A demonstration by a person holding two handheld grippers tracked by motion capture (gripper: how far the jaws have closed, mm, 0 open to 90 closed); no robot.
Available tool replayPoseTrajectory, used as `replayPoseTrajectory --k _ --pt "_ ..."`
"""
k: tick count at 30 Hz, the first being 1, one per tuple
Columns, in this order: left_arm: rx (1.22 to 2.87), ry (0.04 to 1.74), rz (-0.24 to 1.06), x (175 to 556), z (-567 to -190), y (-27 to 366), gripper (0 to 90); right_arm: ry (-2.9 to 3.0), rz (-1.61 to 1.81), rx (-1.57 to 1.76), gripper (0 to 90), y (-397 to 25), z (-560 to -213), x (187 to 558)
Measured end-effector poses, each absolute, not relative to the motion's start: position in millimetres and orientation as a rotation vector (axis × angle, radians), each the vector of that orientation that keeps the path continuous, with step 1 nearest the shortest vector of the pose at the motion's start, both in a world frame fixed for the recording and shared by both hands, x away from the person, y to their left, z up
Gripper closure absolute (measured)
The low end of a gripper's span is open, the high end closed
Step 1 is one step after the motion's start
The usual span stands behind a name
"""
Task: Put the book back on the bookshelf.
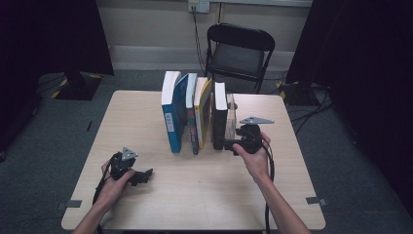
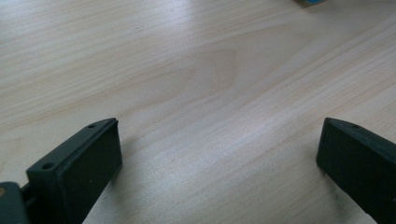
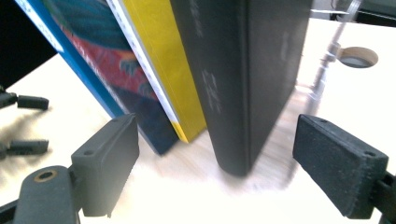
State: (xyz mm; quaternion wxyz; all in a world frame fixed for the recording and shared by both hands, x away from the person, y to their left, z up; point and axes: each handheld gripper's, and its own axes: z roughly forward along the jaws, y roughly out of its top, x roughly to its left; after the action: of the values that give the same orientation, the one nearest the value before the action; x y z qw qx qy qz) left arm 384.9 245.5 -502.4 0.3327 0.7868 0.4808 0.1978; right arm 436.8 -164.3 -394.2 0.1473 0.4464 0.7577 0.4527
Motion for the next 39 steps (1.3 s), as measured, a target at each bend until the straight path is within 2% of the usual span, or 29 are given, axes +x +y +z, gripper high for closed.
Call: replayPoseTrajectory --k 6,22,32,39 --pt "2.039 1.269 0.526 384 -503 245 0.0 2.190 1.304 1.316 14.6 -191 -403 419" --pt "2.040 1.268 0.525 384 -503 245 0.1 2.251 1.021 1.464 14.9 -270 -469 381" --pt "2.040 1.267 0.523 384 -503 245 0.0 2.224 0.862 1.375 13.0 -271 -492 376" --pt "2.040 1.266 0.522 384 -503 245 0.0 2.154 0.925 1.352 10.8 -270 -500 372"
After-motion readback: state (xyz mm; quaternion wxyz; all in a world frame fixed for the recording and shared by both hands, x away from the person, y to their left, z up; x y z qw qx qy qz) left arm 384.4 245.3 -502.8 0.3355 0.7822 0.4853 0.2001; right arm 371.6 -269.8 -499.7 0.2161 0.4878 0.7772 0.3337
